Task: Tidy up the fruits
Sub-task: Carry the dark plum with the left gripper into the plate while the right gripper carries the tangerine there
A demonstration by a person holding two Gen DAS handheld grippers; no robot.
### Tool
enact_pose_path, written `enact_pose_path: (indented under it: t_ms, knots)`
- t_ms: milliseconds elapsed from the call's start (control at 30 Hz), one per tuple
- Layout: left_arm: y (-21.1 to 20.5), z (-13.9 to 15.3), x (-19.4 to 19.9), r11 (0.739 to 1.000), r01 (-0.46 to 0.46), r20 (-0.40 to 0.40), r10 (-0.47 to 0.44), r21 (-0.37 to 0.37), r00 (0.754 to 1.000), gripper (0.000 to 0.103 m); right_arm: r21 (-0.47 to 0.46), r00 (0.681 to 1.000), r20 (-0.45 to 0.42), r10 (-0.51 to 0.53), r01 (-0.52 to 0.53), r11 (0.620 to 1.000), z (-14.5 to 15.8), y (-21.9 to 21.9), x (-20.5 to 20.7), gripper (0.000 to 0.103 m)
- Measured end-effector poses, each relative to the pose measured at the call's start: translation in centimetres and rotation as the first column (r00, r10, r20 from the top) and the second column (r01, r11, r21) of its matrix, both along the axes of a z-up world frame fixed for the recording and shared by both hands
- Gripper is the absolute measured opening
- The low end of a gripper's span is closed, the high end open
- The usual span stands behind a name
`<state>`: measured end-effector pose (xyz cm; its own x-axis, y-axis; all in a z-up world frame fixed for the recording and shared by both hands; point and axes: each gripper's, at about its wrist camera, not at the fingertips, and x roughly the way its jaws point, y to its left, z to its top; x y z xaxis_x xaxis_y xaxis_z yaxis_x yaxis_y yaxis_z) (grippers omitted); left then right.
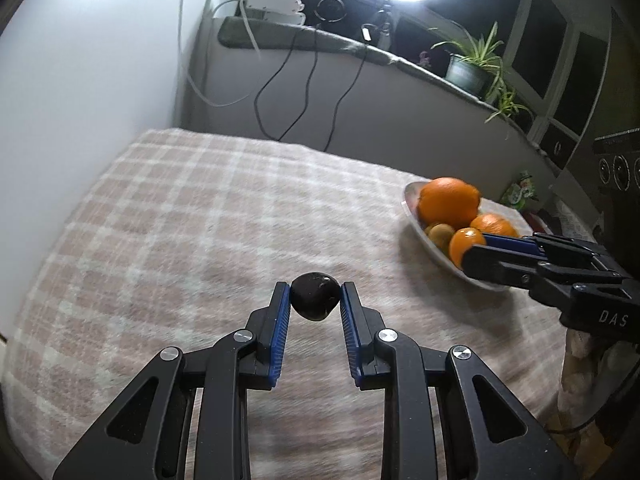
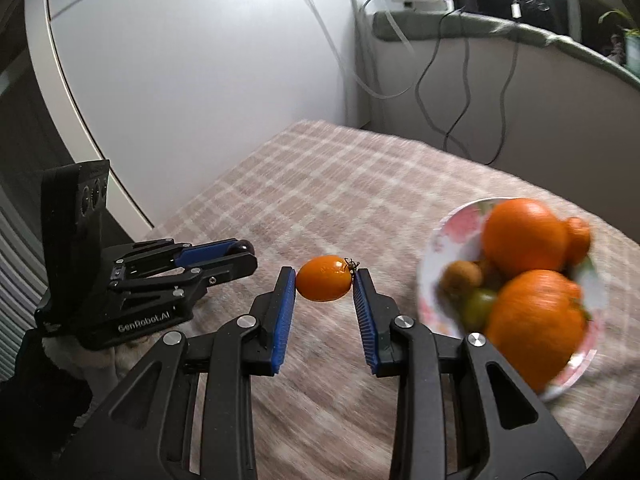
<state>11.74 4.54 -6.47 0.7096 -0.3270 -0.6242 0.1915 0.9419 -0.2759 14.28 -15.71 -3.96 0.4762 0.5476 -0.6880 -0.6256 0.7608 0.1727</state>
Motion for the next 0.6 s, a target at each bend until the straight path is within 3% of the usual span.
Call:
enact_pose_path:
  t_ms: [600]
  knots:
    - [-6.0,1.5,3.2,0.996,0.094,0.023,-0.094,-0.011,0.995,0.024,-0.01,0.981,0.046,-0.19,0.19,0.982,1.5,-11.2,2.0,0.031]
